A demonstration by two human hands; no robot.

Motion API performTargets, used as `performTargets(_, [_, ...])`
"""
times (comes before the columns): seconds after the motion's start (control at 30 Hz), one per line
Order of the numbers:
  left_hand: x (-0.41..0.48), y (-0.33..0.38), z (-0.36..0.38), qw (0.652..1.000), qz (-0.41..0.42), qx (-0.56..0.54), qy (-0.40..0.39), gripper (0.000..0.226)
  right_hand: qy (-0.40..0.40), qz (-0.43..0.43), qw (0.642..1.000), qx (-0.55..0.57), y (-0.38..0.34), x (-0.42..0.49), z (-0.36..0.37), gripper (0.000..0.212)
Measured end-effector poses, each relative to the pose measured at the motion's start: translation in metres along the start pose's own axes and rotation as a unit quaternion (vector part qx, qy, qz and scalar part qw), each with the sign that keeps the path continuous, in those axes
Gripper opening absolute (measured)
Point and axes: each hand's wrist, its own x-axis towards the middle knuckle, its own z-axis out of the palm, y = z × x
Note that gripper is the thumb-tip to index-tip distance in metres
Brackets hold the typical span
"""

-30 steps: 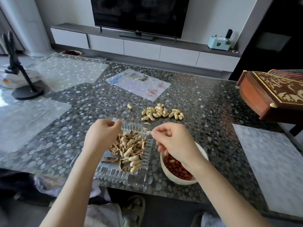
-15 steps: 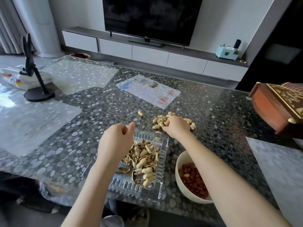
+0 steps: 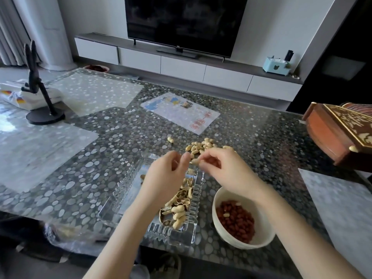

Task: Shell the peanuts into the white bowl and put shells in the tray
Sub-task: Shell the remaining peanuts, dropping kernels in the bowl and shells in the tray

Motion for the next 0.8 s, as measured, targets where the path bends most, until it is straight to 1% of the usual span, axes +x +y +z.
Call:
performTargets(0.1, [-0.009,0.006,0.009,0.989,-0.006,-0.123,-0.083,0.037,0.012,-0.011,0.999,0.035,-0.008,-0.04,-0.011,0.006])
performTargets(0.2, [-0.019,0.018,0.018,0.954,-0.037,-0.257,-0.147,0.033,0.071,-0.01,0.995,0.062,-0.004,-0.065,-0.019,0.002])
performTargets(0.3, [-0.028,0.032,0.033,0.922,-0.048,-0.336,-0.185,0.03,0.134,-0.012,0.982,0.132,-0.001,-0.082,-0.02,0.02])
performTargets(0.4, [-0.036,0.043,0.048,0.898,-0.081,-0.383,-0.199,0.031,0.152,-0.017,0.977,0.146,0.006,-0.091,-0.018,0.026])
performTargets(0.43, [-0.036,0.045,0.05,0.896,-0.084,-0.387,-0.199,0.033,0.155,-0.018,0.977,0.144,0.009,-0.092,-0.018,0.026])
performTargets(0.5, [-0.036,0.048,0.053,0.904,-0.069,-0.369,-0.203,0.039,0.176,-0.021,0.976,0.128,0.015,-0.095,-0.019,0.022])
performTargets(0.57, [-0.036,0.05,0.054,0.92,-0.052,-0.333,-0.199,0.044,0.206,-0.032,0.973,0.105,0.018,-0.098,-0.017,0.021])
performTargets(0.67, [-0.036,0.053,0.055,0.947,-0.029,-0.262,-0.181,0.045,0.237,-0.042,0.969,0.064,0.023,-0.1,-0.014,0.023])
performTargets(0.8, [-0.035,0.055,0.056,0.956,0.002,-0.234,-0.179,0.054,0.247,-0.046,0.967,0.029,0.028,-0.102,-0.013,0.026])
